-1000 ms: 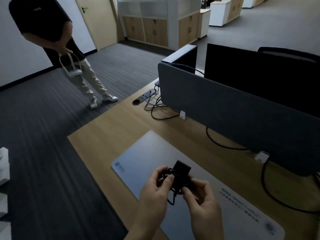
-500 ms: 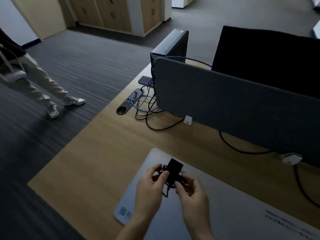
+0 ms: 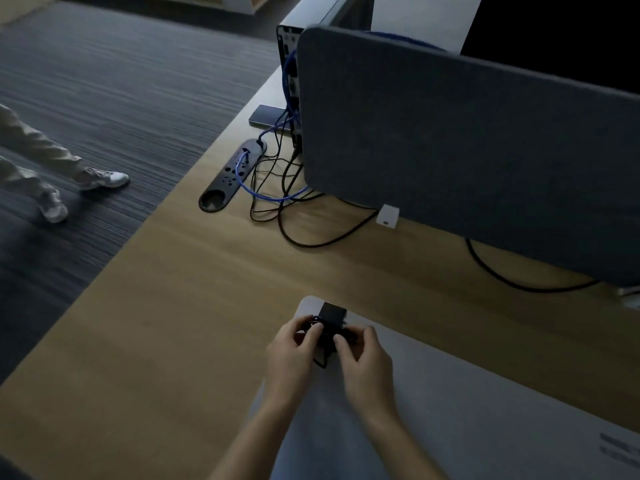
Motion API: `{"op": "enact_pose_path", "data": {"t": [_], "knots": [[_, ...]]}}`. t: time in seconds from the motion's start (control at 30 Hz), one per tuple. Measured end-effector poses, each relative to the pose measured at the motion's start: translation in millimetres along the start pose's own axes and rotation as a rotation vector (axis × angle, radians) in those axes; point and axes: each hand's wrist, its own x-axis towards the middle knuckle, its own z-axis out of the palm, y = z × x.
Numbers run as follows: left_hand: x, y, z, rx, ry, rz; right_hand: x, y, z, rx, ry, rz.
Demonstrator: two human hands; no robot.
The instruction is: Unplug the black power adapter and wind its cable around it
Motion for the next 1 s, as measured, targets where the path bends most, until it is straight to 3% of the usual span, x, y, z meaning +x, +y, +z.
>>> {"op": "enact_pose_path", "data": {"t": [1.0], "knots": [[4, -14, -3, 0.0, -0.058, -0.001, 6, 5, -7, -0.107, 0.059, 0.045]]}}
